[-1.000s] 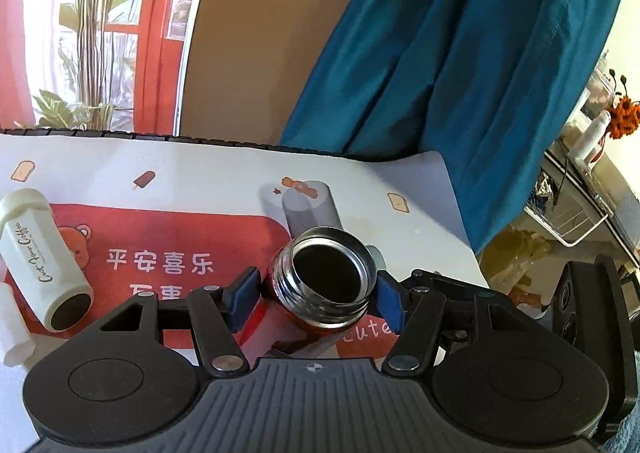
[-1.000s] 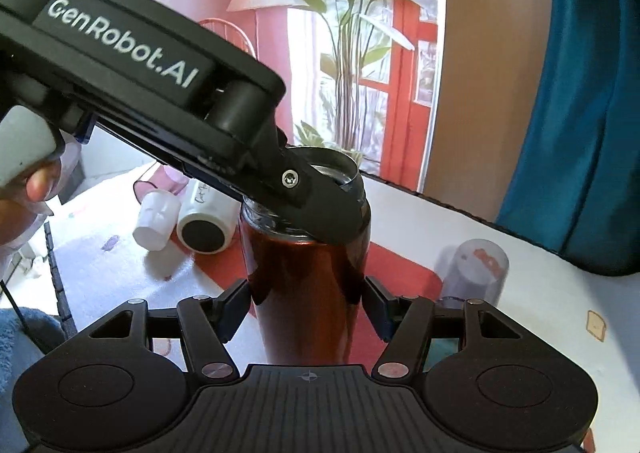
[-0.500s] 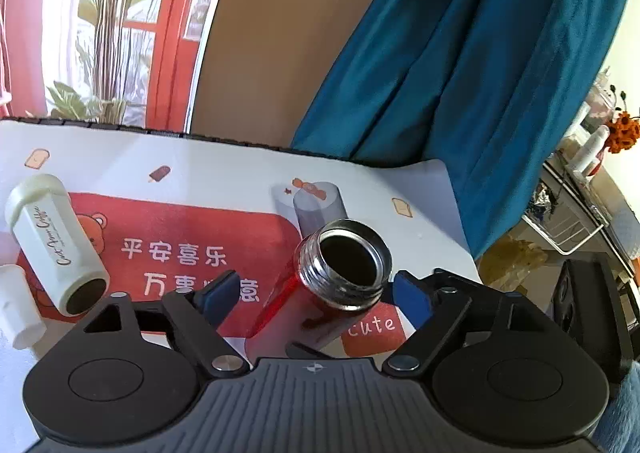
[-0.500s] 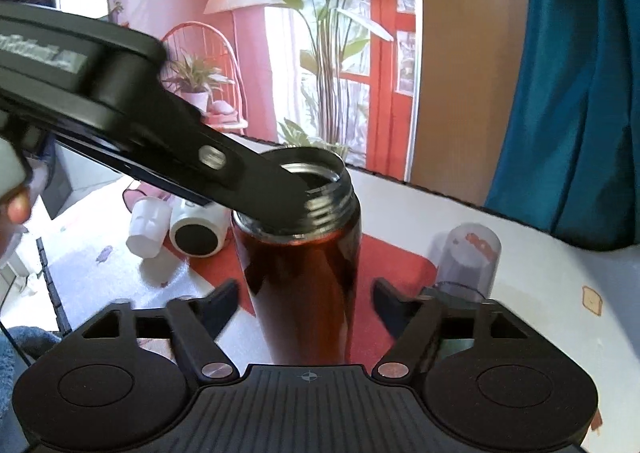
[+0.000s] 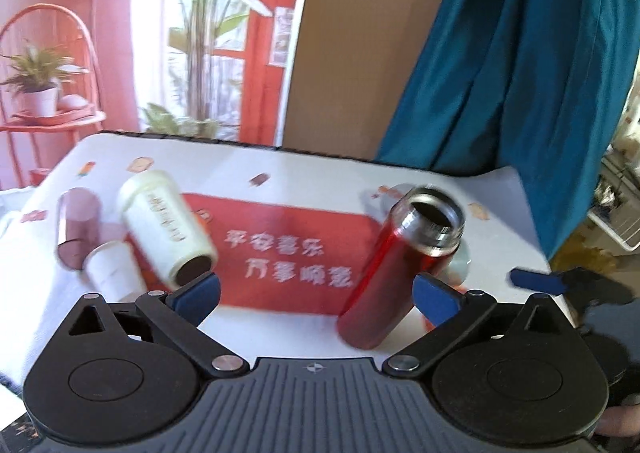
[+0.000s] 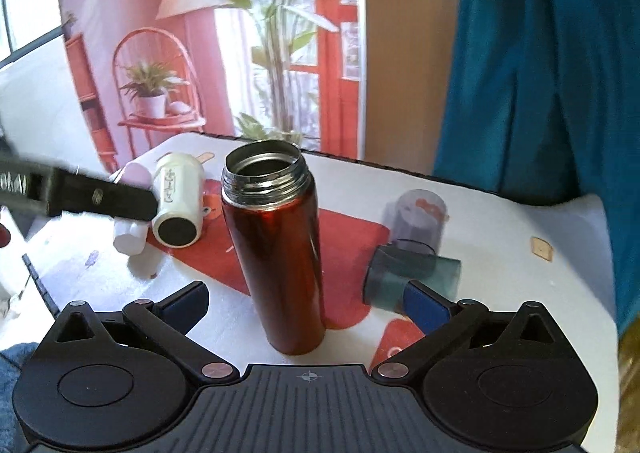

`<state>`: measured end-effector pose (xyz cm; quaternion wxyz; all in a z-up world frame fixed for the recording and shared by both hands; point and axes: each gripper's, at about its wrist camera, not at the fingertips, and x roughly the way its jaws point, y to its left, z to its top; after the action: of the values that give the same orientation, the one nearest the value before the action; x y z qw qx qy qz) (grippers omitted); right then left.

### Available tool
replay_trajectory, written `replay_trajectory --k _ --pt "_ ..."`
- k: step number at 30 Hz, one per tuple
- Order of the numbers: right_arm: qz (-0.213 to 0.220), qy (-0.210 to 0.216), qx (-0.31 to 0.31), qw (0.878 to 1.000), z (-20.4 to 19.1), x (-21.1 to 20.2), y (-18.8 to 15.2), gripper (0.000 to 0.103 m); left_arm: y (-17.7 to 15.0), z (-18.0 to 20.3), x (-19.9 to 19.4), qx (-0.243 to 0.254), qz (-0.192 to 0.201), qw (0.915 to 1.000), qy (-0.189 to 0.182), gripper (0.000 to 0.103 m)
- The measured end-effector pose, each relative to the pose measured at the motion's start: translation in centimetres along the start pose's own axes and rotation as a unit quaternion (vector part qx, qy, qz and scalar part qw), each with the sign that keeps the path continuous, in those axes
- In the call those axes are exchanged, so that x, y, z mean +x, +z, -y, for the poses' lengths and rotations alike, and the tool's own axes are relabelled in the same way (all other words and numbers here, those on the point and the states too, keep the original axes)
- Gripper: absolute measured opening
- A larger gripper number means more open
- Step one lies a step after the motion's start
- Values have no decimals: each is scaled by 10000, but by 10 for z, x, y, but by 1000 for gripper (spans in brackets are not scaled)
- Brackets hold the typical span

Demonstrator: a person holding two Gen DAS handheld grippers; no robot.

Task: Flip cup upright

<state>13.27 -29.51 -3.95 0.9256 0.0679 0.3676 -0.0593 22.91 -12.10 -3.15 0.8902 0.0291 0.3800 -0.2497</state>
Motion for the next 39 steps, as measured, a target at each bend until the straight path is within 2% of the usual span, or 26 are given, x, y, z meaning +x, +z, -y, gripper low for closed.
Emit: replay_trajectory --k 4,11,23,31,39 --pt "66 -52 122 9999 -7 -17 -4 103 -10 -3 -17 14 19 9998 206 103" --pt "23 -49 249 9997 -25 -48 -16 103 -36 -1 -51 181 35 9964 825 103" --pt "122 -15 75 9999 -59 -101 -36 103 -89 -16 -121 -110 -55 9910 1332 103" --pt "72 -46 62 9999 -72 -120 -57 103 -118 -11 -164 -253 218 9854 1672 103" --pt "145 -127 -40 9998 -76 -131 -69 103 -129 3 -181 -249 396 9816 1850 103"
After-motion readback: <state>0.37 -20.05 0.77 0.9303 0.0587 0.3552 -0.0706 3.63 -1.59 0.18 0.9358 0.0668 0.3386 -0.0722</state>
